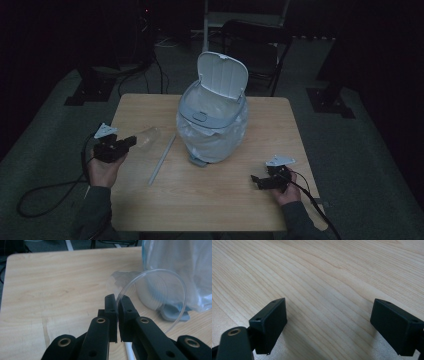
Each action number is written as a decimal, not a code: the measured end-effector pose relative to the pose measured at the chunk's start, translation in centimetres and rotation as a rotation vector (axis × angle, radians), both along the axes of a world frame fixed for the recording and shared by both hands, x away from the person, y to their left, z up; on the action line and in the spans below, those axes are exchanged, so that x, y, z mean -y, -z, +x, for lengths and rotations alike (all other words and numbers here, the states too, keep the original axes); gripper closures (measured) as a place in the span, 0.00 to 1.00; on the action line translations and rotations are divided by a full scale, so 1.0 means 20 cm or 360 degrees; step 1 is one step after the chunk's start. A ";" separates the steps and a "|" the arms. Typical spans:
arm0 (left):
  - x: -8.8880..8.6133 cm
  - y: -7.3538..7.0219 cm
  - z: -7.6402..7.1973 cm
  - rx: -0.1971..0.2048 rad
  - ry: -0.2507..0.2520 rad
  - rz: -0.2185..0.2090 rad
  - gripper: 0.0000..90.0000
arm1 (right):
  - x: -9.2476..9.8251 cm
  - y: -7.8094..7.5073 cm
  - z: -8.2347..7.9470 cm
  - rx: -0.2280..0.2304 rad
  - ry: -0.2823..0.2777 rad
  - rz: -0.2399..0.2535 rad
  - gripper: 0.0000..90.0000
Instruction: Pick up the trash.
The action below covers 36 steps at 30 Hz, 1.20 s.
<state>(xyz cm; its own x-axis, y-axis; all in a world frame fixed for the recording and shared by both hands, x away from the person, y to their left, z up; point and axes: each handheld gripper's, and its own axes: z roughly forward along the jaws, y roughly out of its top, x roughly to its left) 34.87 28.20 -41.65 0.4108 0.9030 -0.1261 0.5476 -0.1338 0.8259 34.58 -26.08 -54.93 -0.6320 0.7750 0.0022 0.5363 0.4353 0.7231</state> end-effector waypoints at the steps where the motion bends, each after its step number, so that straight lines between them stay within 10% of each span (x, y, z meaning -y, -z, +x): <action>1: 0.00 -0.01 0.00 0.0016 0.0001 -0.0005 0.97 | 0.00 0.00 0.00 0.0001 0.0000 0.0000 0.14; 36: 0.08 -0.29 0.03 0.0221 0.0062 -0.0055 0.97 | 0.00 0.00 0.00 0.0001 -0.0001 0.0000 0.14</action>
